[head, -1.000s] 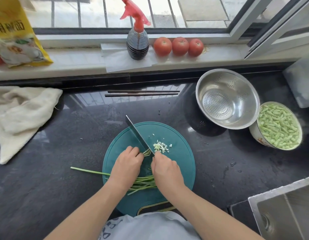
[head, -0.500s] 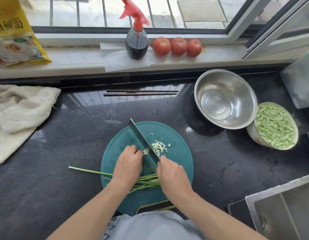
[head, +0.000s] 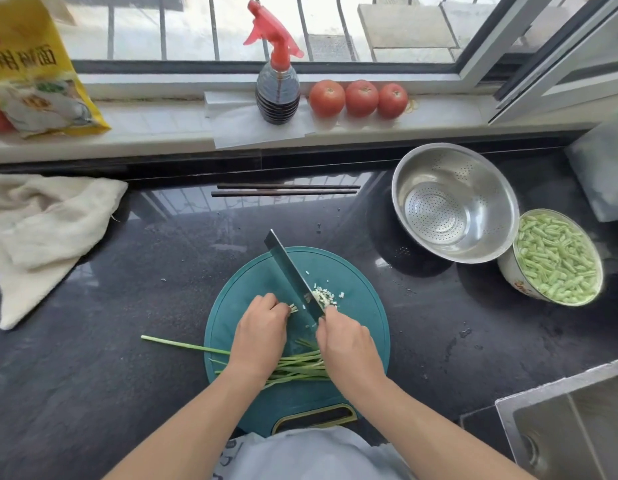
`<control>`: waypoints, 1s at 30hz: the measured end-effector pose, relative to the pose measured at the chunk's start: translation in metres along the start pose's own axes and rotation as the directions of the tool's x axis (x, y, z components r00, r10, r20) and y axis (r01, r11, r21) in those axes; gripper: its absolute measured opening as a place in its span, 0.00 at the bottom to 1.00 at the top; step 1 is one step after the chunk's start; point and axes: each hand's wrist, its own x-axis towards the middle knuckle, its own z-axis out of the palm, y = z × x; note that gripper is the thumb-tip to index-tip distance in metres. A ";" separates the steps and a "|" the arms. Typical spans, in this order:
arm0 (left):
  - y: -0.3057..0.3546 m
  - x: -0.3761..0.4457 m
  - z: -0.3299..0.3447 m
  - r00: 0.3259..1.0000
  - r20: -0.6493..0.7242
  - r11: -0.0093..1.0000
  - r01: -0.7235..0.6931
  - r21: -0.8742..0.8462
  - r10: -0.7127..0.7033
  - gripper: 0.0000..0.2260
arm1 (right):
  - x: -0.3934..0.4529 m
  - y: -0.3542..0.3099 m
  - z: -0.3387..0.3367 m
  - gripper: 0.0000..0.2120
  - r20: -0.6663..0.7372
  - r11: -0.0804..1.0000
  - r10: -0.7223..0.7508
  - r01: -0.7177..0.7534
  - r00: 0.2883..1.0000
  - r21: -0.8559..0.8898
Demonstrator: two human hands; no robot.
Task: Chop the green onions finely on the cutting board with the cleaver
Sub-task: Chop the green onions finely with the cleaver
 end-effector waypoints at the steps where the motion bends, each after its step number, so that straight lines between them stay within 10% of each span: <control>1: 0.001 0.001 0.000 1.000 0.001 1.000 0.002 0.000 -0.002 0.04 | -0.004 0.001 0.000 0.12 0.004 1.000 -0.014 0.014 1.000 -0.009; 30: -0.004 -0.013 -0.013 0.990 -0.065 0.989 0.121 -0.089 -0.127 0.05 | -0.013 -0.005 0.008 0.12 0.001 1.000 -0.013 0.013 1.000 0.005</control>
